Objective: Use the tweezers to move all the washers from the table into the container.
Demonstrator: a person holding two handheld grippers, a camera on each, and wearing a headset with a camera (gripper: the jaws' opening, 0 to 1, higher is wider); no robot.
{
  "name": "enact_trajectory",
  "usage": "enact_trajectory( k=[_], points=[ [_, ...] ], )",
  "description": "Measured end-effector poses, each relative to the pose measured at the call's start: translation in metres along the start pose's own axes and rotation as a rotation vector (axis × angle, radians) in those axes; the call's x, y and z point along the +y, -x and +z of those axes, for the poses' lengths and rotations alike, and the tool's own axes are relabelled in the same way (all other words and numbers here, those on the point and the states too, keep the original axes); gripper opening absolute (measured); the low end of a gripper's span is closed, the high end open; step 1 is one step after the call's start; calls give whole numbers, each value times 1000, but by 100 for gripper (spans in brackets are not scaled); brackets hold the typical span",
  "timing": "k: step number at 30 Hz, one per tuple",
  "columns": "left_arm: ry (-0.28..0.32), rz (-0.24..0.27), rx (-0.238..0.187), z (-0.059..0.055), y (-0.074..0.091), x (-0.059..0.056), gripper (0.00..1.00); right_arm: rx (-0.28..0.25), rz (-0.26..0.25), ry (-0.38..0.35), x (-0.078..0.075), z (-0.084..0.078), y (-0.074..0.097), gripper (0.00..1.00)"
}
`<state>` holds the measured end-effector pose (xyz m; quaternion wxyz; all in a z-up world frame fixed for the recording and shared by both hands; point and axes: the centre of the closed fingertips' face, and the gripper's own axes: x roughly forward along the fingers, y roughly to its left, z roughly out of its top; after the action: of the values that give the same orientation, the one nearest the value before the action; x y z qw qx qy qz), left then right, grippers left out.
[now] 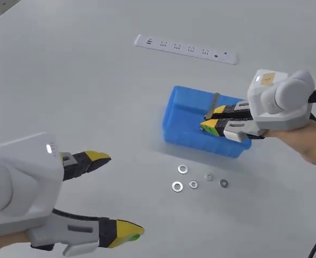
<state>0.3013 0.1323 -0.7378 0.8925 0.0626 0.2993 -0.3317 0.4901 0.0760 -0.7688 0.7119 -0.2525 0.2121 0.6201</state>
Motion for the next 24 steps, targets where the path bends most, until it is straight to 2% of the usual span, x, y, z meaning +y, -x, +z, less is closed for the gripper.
enact_trajectory(
  k=[4,8,10,15,18,19,22,24],
  points=[
    [-7,10,-6,4,1,6,81,-10,-3,-4,0,5,2,10],
    [7,51,-59,20,2,23,86,-21,-1,9,2,13,5,10],
    [-13,52,-77,32,-1,29,86,-29,0,12,1,18,6,10],
    [-98,12,-119,66,-19,37,82,-51,4,35,6,30,10,10],
    [-171,17,-147,89,-35,47,87,-55,8,52,9,35,13,10],
    [-175,11,-147,94,-38,48,87,-55,8,53,8,34,13,11],
    [-202,-18,-174,115,-50,52,80,-52,3,54,7,33,16,11],
    [-225,-31,-186,126,-55,53,77,-48,2,56,7,31,17,11]
  ],
)
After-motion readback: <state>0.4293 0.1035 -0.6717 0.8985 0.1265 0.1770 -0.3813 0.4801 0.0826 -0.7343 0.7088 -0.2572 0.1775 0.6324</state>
